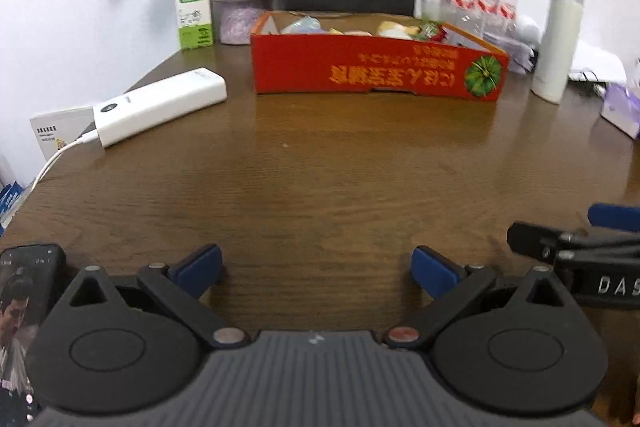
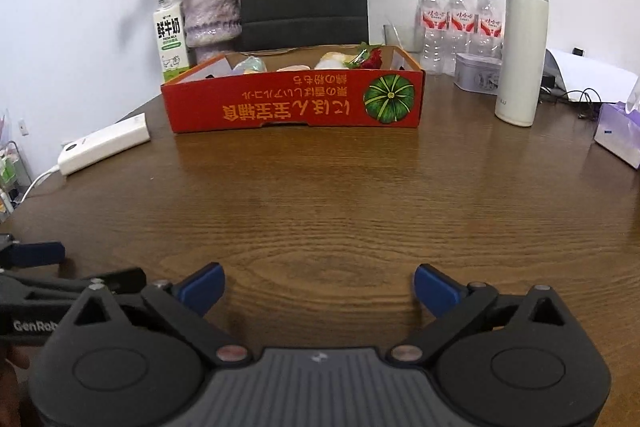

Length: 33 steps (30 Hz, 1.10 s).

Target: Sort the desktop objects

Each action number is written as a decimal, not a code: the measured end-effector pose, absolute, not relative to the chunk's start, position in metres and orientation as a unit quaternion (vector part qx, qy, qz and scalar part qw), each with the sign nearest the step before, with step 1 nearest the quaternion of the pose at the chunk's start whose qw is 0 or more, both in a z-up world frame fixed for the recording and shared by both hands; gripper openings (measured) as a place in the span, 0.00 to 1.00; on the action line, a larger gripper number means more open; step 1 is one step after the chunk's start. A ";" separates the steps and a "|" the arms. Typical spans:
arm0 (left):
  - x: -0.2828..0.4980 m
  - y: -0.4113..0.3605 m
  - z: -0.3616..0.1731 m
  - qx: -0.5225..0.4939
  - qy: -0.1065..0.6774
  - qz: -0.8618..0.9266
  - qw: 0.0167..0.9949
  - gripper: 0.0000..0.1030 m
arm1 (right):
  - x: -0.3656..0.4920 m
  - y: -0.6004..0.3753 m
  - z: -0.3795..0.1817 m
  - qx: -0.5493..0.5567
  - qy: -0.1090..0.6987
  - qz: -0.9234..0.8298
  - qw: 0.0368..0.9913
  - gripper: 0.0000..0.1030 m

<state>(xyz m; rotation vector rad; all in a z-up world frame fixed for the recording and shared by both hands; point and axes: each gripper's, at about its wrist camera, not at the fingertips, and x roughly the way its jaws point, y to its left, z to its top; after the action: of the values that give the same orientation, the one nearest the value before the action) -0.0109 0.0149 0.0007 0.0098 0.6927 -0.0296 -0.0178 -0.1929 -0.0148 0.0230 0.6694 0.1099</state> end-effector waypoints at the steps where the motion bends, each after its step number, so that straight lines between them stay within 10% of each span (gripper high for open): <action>1: -0.009 0.015 0.001 0.007 0.341 -0.012 0.940 1.00 | -0.015 -0.191 -0.016 0.005 0.331 0.053 0.942 1.00; 33: -0.001 0.018 0.001 0.006 0.343 -0.008 0.939 1.00 | -0.001 -0.187 -0.020 -0.011 0.345 0.055 0.937 1.00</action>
<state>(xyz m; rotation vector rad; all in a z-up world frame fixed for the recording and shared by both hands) -0.0013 0.0181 0.0009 0.0129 0.7000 -0.0159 -0.0009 -0.1874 -0.0196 -0.0230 0.7045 0.1131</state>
